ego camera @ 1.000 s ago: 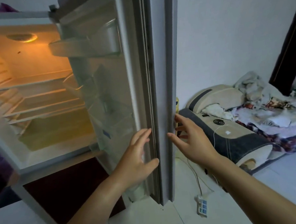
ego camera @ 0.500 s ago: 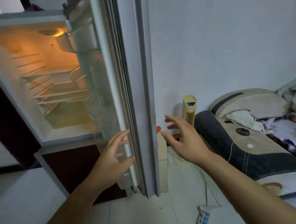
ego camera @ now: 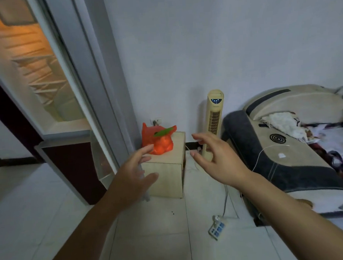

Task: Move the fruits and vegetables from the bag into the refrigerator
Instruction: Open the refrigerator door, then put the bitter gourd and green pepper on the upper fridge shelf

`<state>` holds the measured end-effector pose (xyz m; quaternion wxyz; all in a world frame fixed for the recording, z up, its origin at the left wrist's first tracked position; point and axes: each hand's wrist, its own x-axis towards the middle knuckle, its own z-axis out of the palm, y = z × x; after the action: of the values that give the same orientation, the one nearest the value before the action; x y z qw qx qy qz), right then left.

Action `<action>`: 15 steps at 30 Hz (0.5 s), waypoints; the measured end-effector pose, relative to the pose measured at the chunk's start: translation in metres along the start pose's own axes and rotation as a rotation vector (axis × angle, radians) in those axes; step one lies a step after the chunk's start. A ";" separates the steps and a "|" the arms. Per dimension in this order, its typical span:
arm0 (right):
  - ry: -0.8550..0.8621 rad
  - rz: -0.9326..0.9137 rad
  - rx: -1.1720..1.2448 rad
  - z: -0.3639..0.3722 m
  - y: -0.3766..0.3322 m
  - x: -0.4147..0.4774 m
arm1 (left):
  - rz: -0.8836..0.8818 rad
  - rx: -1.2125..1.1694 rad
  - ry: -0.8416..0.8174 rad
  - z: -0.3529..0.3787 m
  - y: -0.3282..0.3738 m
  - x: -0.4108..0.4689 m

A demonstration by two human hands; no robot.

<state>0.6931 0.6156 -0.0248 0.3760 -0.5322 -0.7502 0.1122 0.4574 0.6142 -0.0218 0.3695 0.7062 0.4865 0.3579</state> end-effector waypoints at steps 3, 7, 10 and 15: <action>0.001 0.028 0.009 0.000 0.018 -0.002 | 0.008 0.001 -0.036 0.022 0.002 0.014; -0.029 0.046 -0.003 0.002 0.044 0.004 | 0.022 0.038 -0.044 0.048 -0.003 0.039; -0.037 0.065 0.011 0.005 0.069 0.014 | 0.010 0.021 -0.082 0.068 -0.012 0.063; -0.063 0.104 0.003 0.012 0.118 0.044 | -0.070 -0.075 -0.092 0.095 -0.035 0.111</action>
<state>0.7621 0.7052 -0.0806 0.3468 -0.5662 -0.7327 0.1493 0.5554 0.7124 -0.0807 0.4298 0.6903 0.4796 0.3298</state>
